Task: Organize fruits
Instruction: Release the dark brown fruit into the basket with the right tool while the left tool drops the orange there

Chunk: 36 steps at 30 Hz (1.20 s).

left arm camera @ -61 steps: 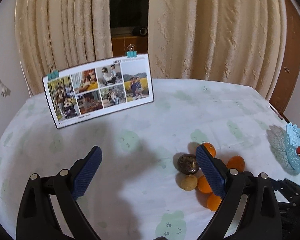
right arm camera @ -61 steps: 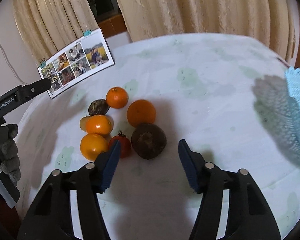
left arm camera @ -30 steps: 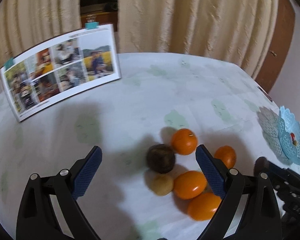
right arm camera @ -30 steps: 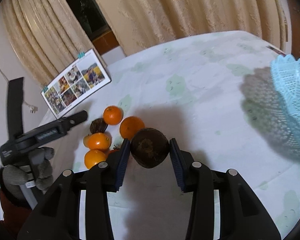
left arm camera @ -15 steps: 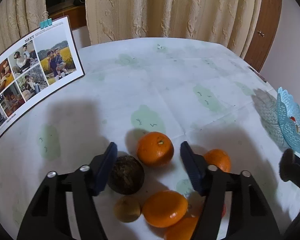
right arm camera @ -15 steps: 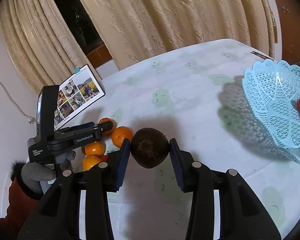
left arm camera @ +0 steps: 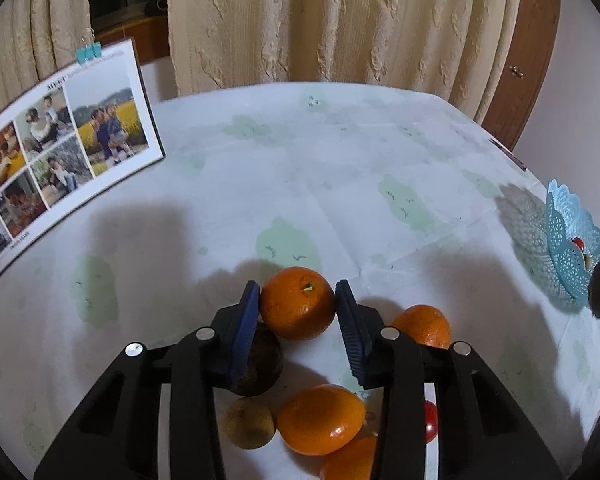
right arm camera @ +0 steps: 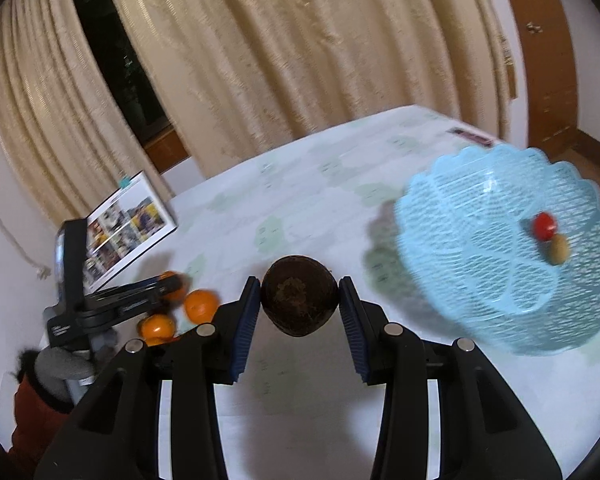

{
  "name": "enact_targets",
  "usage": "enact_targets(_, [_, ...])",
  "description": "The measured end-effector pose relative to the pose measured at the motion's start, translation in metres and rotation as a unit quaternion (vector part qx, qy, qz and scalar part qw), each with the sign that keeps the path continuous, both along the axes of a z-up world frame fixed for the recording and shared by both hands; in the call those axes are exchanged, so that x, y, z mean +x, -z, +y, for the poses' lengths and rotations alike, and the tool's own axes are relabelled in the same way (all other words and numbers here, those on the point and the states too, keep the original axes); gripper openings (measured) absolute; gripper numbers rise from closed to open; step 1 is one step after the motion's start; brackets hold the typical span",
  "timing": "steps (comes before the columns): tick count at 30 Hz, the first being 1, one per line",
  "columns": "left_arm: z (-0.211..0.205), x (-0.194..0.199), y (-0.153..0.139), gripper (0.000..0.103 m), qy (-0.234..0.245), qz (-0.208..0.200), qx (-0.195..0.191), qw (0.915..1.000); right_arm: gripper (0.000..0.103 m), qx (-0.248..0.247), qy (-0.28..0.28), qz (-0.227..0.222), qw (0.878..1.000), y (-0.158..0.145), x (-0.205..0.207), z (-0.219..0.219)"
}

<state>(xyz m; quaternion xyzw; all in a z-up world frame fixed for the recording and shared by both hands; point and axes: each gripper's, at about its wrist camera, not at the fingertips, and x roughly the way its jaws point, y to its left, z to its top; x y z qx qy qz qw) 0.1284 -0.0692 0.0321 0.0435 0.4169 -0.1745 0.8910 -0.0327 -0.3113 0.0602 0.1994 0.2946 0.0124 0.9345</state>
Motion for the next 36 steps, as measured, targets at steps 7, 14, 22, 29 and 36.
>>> enact_targets(7, [-0.002, -0.014, -0.024, 0.040, 0.001, -0.027, -0.007, 0.9996, 0.042, -0.003, 0.071, -0.009, 0.997, -0.003, -0.020, -0.048])
enact_targets(14, [-0.018, -0.031, -0.040, 0.040, 0.016, -0.042, -0.007, 0.9990, 0.042, -0.018, 0.140, -0.001, 0.990, 0.003, -0.038, -0.093])
enact_targets(22, [-0.051, -0.049, -0.055, 0.040, 0.043, -0.057, -0.003, 0.9975, 0.050, -0.014, 0.175, -0.004, 0.985, 0.014, -0.058, -0.120])
enact_targets(29, [-0.096, -0.068, -0.066, 0.040, 0.084, -0.064, -0.004, 0.9944, 0.050, -0.018, 0.203, -0.023, 0.979, 0.015, -0.080, -0.137])
enact_targets(36, [-0.158, -0.087, -0.066, 0.040, 0.139, -0.059, -0.006, 0.9885, 0.050, -0.035, 0.231, -0.041, 0.972, 0.015, -0.101, -0.149])
